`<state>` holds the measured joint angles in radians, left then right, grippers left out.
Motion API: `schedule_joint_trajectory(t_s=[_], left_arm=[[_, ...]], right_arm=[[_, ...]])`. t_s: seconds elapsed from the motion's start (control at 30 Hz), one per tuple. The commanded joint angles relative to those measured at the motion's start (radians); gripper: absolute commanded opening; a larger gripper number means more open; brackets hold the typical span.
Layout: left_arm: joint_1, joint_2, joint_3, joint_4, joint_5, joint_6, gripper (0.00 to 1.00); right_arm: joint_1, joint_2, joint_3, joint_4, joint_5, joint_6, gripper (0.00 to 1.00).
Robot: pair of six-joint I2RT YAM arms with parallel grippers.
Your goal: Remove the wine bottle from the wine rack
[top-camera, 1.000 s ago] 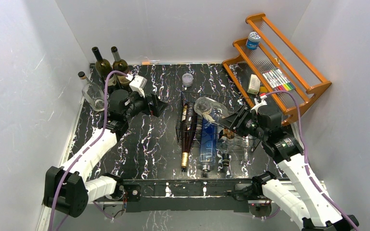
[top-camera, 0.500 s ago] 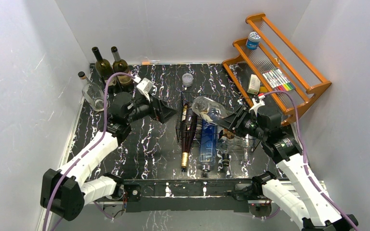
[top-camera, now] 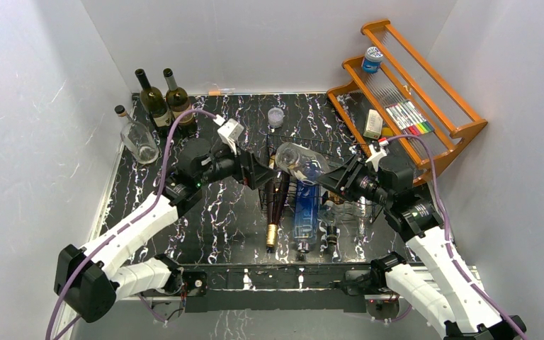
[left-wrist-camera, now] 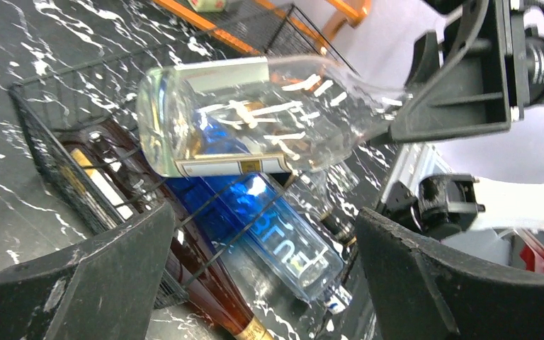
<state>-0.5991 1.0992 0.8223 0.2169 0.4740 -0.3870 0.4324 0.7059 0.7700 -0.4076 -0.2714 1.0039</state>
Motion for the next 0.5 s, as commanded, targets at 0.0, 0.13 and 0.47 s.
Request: schedule_joint_trajectory(t_s=[0.0,0.13,0.47], left_arm=[[-0.004,-0.056,0.084,-0.061,-0.114,0.003,0.98],[-0.004,-0.123,0.1,-0.114,-0.191,0.025,0.98],[-0.004,-0.157,0.113,-0.221,-0.25,0.048,0.98]], right_arm=[[0.005,-0.046,0.087,0.267,-0.044,0.015,0.0],[0.003,-0.022,0.171,0.21,-0.018,-0.045,0.0],[0.004,-0.008,0.23,0.194,-0.008,-0.035,0.0]])
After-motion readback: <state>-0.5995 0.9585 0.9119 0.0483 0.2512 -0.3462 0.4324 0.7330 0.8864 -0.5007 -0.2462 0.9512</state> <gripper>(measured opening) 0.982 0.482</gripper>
